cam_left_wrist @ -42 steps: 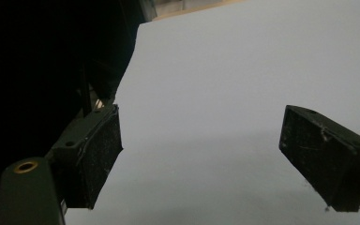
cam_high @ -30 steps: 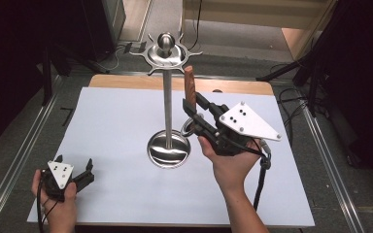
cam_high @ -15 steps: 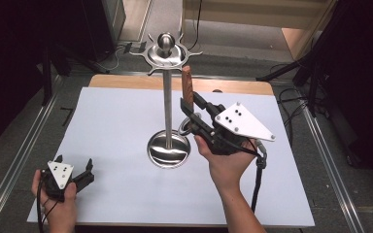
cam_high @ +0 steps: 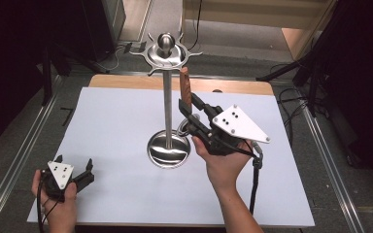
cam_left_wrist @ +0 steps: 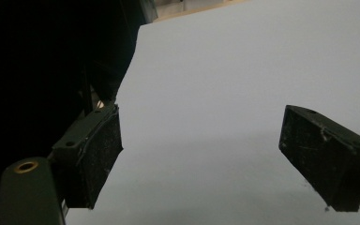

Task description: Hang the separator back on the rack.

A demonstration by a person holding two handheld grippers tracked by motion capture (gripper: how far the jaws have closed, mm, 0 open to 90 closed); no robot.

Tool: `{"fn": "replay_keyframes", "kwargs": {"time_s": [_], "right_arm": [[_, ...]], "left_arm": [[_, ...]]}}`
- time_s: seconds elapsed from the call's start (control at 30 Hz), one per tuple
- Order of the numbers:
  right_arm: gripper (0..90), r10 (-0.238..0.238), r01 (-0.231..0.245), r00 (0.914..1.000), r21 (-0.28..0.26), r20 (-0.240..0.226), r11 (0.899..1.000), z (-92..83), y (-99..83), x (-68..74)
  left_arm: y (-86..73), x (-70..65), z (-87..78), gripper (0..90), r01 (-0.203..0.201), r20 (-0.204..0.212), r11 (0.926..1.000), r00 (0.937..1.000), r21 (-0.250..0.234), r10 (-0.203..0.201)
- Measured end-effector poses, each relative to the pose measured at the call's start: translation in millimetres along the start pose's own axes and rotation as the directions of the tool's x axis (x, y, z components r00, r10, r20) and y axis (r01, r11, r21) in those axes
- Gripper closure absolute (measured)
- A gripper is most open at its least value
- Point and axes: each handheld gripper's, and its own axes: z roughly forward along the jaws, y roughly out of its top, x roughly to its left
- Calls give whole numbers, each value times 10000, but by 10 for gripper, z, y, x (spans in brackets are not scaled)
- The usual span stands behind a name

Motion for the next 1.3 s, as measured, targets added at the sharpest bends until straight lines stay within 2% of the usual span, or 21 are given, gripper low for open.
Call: {"fn": "replay_keyframes", "kwargs": {"time_s": [0.03,0.1,0.17,0.2,0.23,0.27,0.3,0.4,0.5,0.57,0.6,0.73,0.8,1.0,1.13,1.17,1.3], "right_arm": [[665,15,-16,10000,-137,-52,9999,1,-18,-9],[609,82,-82,9999,62,68,9999,-11,-19,-3],[578,155,-155,9998,2,-86,9999,-21,-22,-10],[501,317,-319,9989,-40,-348,9995,-47,-24,-21],[501,317,-319,9989,-40,-348,9995,-47,-24,-21],[456,331,-327,9985,96,-427,9994,-69,-27,-24],[456,331,-327,9985,96,-427,9994,-69,-27,-24],[377,272,-268,9992,163,-286,9995,-113,-52,-46],[294,121,-130,9989,201,444,9997,-172,-118,-67],[175,-145,100,9918,359,1271,9993,-198,-171,-75],[131,-116,23,9901,659,1399,9978,-209,-219,-111],[80,-95,-33,9896,885,1433,9961,-234,-295,-193],[18,-70,-100,9883,1107,1523,9938,-252,-342,-235],[0,-121,-129,9870,1536,1605,9880,-326,-512,-330],[0,28,-312,9869,1735,1614,9843,-379,-646,-403],[0,33,-367,9852,1924,1711,9806,-383,-708,-433],[0,57,-459,9811,2038,1934,9779,-411,-807,-481]], "left_arm": [[0,0,0,146,-8,-4,10000,10000,3,8],[0,-1,-1,146,-9,-4,10000,10000,-3,9],[0,0,-1,145,-8,-3,10000,10000,-2,8],[0,0,-1,145,-9,-6,10000,10000,0,9],[0,-1,-1,145,-12,-8,10000,10000,4,12],[1,-1,0,146,-21,-10,10000,10000,8,21],[1,-2,-1,146,-27,-13,10000,10000,16,28],[0,-4,1,146,-26,-28,10000,10000,10,26],[0,-6,0,146,-39,-42,10000,10000,14,39],[0,-7,0,146,-30,-43,10000,10000,6,30],[1,-5,-1,146,-59,-43,10000,10000,25,59],[1,-5,1,146,-31,-45,10000,10000,15,31],[0,-5,2,146,-31,-45,10000,10000,16,31],[0,-9,0,146,-16,-45,10000,10000,30,17],[1,-11,1,146,-33,-65,10000,10000,37,33],[2,-10,1,145,-55,-64,10000,10000,38,55],[1,-3,1,146,-30,-37,10000,10000,20,30]]}}
